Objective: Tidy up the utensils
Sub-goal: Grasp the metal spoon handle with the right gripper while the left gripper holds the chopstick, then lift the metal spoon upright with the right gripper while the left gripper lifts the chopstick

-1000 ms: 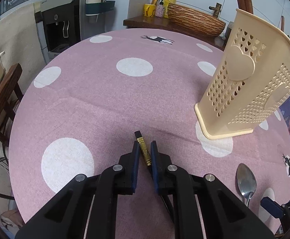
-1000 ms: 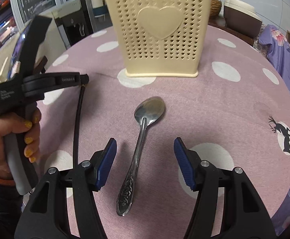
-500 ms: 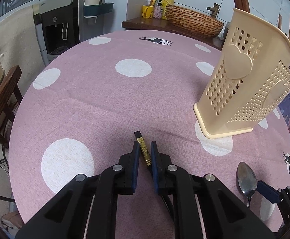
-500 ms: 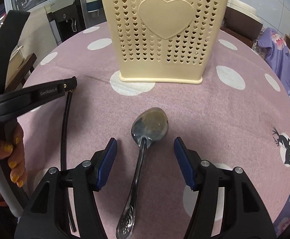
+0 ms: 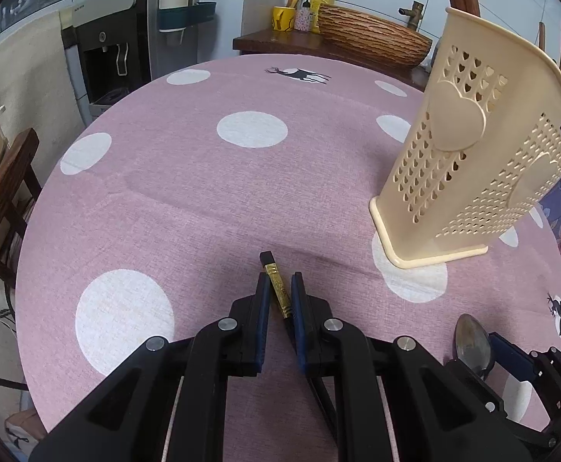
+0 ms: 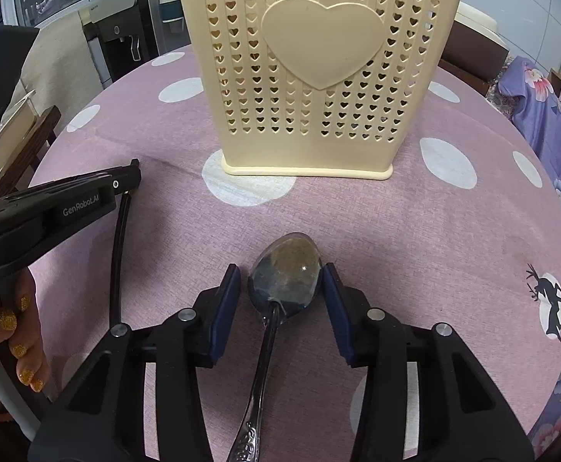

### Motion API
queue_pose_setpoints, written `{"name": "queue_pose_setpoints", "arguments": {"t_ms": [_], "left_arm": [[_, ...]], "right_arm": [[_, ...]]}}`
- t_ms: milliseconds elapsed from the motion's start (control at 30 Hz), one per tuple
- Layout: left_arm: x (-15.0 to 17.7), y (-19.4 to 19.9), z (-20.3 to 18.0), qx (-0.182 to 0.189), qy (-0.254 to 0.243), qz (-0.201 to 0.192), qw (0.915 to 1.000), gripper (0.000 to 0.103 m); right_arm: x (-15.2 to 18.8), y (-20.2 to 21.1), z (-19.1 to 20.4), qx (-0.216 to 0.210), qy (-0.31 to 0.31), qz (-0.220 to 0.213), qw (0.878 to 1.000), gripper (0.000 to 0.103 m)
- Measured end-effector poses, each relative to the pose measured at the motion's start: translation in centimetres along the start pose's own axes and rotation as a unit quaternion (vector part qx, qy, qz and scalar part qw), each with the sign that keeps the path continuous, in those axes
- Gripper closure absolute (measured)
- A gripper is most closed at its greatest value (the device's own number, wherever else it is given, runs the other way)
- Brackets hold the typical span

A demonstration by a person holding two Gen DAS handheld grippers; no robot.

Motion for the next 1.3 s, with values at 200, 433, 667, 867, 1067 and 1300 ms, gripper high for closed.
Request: {"name": "queue_pose_setpoints", "arguments": {"t_ms": [200, 433, 667, 867, 1067, 1300], "left_arm": [[0.2, 0.2, -0.8, -0.002, -0.01, 0.002, 0.9999, 0.091], [0.4, 0.3, -1.3, -0.008, -0.02, 0.005, 0.9998, 0.091], [0.6, 0.4, -1.8, -0.024, -0.036, -0.003, 0.999, 0.091], [0.6, 0.5, -2.0, -0.029, -0.035, -0.009, 0.9989, 0.092], [0.6, 0.5, -2.2, -0.031, -0.038, -0.013, 0.9987, 0.093], [0.5, 0.4, -2.1, -0.025, -0.035, -0.011, 0.999, 0.093]], "right_arm": [[-0.1, 0.0, 0.0, -0.002, 0.002, 0.001, 1.0, 0.066], [-0.2, 0.0, 0.0, -0.003, 0.0, 0.0, 1.0, 0.07], [-0.3, -0.1, 0.1, -0.002, -0.001, -0.002, 1.0, 0.081], [-0.4, 0.0, -0.2, -0.005, -0.003, -0.007, 1.0, 0.087], [-0.3, 0.1, -0.2, -0.01, 0.004, -0.007, 1.0, 0.087], [0.0, 0.4, -1.1, 0.006, -0.003, -0.007, 1.0, 0.066]]}}
Point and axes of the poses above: each gripper's, at about its wrist camera, not at the fingertips, and y roughly against the way its jaws point, z to its left, x to its underside, the point moved 10 cm from there along -y, roughly the way its jaws point, and after that the axes turned 11 degrees about -x, right-handed, at the moved point
